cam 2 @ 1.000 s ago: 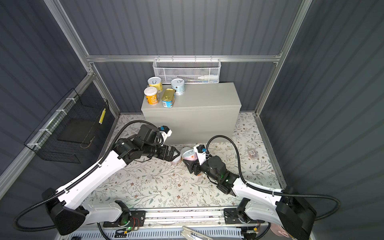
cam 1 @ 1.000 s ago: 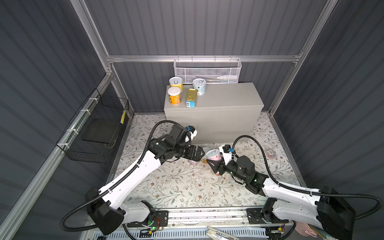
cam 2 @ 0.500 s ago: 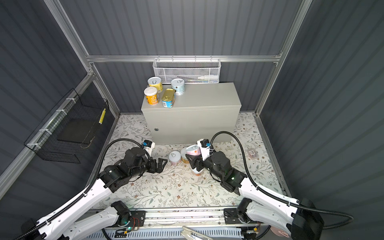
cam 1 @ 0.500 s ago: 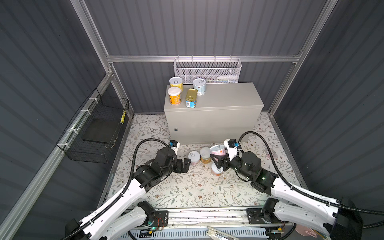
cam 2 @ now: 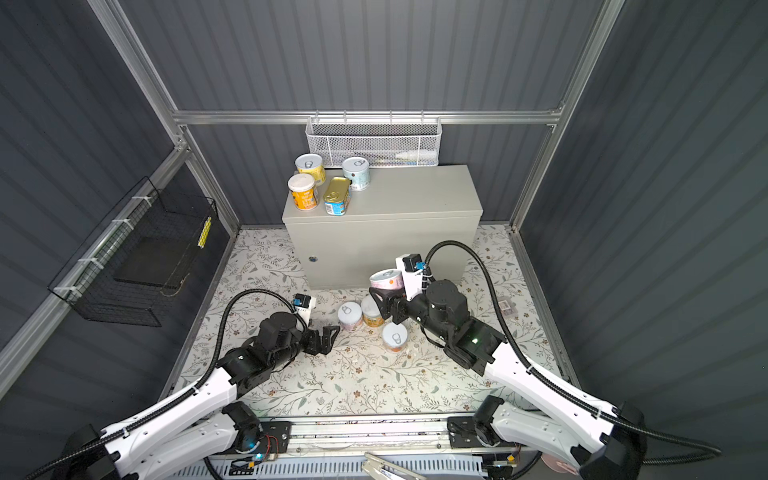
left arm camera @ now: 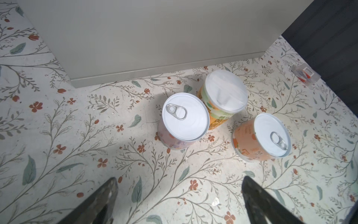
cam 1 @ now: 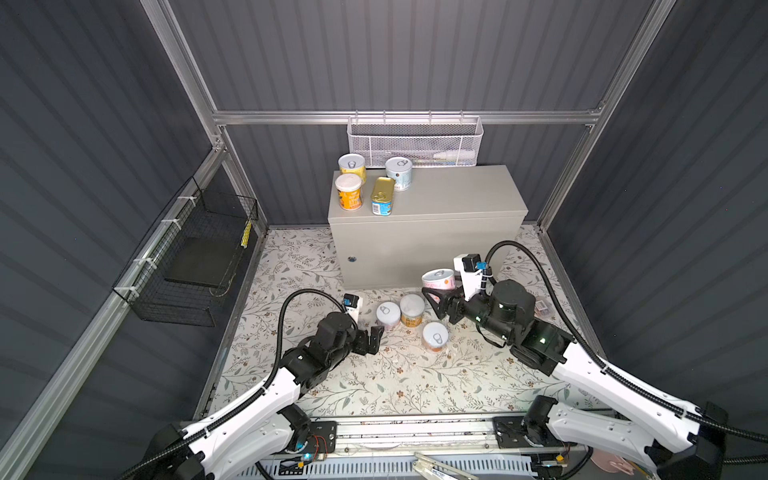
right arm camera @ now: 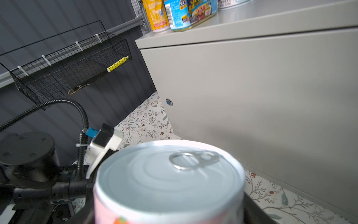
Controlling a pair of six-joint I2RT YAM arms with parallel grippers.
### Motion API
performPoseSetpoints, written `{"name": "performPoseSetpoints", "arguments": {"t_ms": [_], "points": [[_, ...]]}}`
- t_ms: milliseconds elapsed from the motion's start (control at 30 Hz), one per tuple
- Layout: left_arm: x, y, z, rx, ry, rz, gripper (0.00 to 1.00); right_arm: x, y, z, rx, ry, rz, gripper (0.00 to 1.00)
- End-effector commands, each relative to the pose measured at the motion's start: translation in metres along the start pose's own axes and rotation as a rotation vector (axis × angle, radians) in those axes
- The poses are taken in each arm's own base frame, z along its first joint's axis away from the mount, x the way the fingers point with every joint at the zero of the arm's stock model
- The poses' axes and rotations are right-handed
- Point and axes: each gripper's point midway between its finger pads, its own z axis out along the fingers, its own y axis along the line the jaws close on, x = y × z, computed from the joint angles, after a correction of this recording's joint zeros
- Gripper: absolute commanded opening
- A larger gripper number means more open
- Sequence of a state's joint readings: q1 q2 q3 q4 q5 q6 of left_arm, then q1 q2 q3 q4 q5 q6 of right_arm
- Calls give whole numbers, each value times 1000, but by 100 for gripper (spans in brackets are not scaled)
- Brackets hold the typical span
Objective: Place and organize the canned foods onto the counter
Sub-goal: 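Lift the pink can with the right gripper up toward the cabinet top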
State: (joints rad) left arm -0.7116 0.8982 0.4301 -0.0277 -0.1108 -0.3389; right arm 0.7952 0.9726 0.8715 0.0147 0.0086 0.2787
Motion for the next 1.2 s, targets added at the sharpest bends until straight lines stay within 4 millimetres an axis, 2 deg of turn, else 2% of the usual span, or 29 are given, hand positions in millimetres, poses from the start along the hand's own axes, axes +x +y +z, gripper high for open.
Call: {"name": "performPoseSetpoints", "arguments": {"t_ms": [0,133,267,500,533,933,1167], "points": [[-18,-12,3,78,-121,47,100,-56,16,-14,-46,-102,-18,59],[-18,-26,0,167,-153,51,100,-89,21,-20,-51,-140,-15,59],[-16,-24,-1,161,-158,47,100,-120,24,-25,-62,-194,-22,58],[-14,-11,1,89,-154,56,100,-176,11,-26,-51,-287,-42,58],[-14,-10,1,82,-153,59,100,-177,5,-15,-47,-271,-47,58],[-12,2,5,11,-150,66,100,-227,-50,43,-9,-305,-99,57],[-9,6,11,-9,-131,74,100,-239,-79,81,-1,-321,-135,57]]}}
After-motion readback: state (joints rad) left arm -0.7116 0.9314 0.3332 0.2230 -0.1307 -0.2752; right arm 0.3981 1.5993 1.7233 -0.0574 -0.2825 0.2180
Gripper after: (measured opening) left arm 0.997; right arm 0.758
